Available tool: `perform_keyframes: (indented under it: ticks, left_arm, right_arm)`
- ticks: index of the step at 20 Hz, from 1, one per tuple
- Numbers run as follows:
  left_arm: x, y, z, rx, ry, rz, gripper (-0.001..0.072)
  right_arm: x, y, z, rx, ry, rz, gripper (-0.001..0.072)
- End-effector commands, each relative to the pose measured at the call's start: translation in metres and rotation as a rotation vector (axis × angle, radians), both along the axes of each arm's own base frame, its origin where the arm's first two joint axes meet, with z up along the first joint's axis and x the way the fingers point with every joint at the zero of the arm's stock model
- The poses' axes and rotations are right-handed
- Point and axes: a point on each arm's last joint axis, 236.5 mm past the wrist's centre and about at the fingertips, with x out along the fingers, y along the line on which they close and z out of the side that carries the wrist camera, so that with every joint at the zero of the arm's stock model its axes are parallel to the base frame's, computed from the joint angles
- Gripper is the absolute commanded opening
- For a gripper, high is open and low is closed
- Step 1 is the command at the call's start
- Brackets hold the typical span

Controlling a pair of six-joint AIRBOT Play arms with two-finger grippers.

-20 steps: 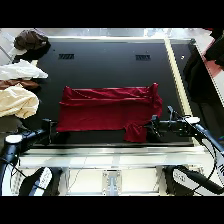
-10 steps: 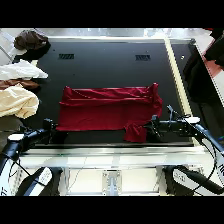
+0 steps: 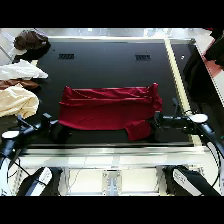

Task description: Fold the shirts.

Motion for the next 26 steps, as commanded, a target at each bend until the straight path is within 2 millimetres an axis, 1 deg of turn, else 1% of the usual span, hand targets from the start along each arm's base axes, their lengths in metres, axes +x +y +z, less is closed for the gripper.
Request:
perform_keyframes:
  ticks: [1,3,4,5,6,7,8,9,10,12,14,16,17,18,20,21,22,24,26]
  left_arm:
    - [-0.003,0.01,0.066,0.231,-0.122,-0.181,0.0014]
    - [-0.022,0.031,0.102,0.456,-0.125,-0.228,0.0014]
    - [-0.029,0.04,0.12,0.532,-0.127,-0.206,0.0014]
    - [-0.033,0.044,0.141,0.595,-0.155,-0.188,0.0014]
    - [-0.033,0.042,0.159,0.625,-0.196,-0.186,0.0013]
    - [-0.029,0.039,0.172,0.644,-0.225,-0.195,0.0013]
    - [-0.024,0.039,0.175,0.65,-0.227,-0.21,0.0012]
    - [-0.018,0.037,0.168,0.633,-0.204,-0.241,0.0012]
    - [-0.01,0.034,0.154,0.602,-0.166,-0.284,0.0012]
    - [0.003,0.032,0.116,0.588,-0.059,-0.38,0.0012]
    - [0.007,0.034,0.078,0.61,0.072,-0.472,0.0012]
    - [0.002,0.048,0.046,0.662,0.215,-0.516,0.0012]
    - [0.001,0.055,0.035,0.691,0.263,-0.524,0.0012]
    - [0.005,0.061,0.028,0.717,0.284,-0.517,0.0012]
    - [0.024,0.064,0.021,0.744,0.252,-0.499,0.0012]
    - [0.03,0.062,0.016,0.749,0.244,-0.507,0.0012]
    - [0.032,0.058,0.006,0.742,0.257,-0.528,0.0012]
    - [0.032,0.047,-0.016,0.716,0.302,-0.582,0.0013]
    - [0.034,0.038,-0.036,0.703,0.327,-0.622,0.0013]
  right_arm:
    - [-0.013,-0.012,0.045,-0.143,-0.103,0.077,0.002]
    - [-0.021,-0.013,0.076,-0.184,-0.169,0.095,0.0019]
    - [-0.022,-0.013,0.091,-0.197,-0.219,0.092,0.0019]
    - [-0.02,-0.014,0.102,-0.203,-0.251,0.083,0.0018]
    - [-0.018,-0.014,0.108,-0.209,-0.272,0.078,0.0017]
    - [-0.013,-0.015,0.111,-0.213,-0.285,0.069,0.0017]
    - [-0.002,-0.017,0.111,-0.222,-0.308,0.043,0.0017]
    - [0.01,-0.017,0.11,-0.227,-0.328,0.021,0.0017]
    - [0.02,-0.015,0.107,-0.228,-0.336,0.011,0.0017]
    - [0.042,-0.005,0.092,-0.243,-0.339,0.041,0.0016]
    - [0.069,0.006,0.076,-0.257,-0.328,0.071,0.0017]
    - [0.099,0.013,0.059,-0.289,-0.305,0.113,0.0017]
    - [0.113,0.012,0.049,-0.313,-0.288,0.134,0.0017]
    - [0.128,0.012,0.039,-0.334,-0.271,0.152,0.0017]
    - [0.152,0.011,0.019,-0.343,-0.234,0.165,0.0017]
    - [0.16,0.011,0.007,-0.341,-0.212,0.169,0.0017]
    - [0.164,0.012,-0.006,-0.338,-0.185,0.17,0.0017]
    - [0.164,0.012,-0.031,-0.335,-0.13,0.181,0.0018]
    - [0.161,0.014,-0.049,-0.336,-0.092,0.196,0.0018]
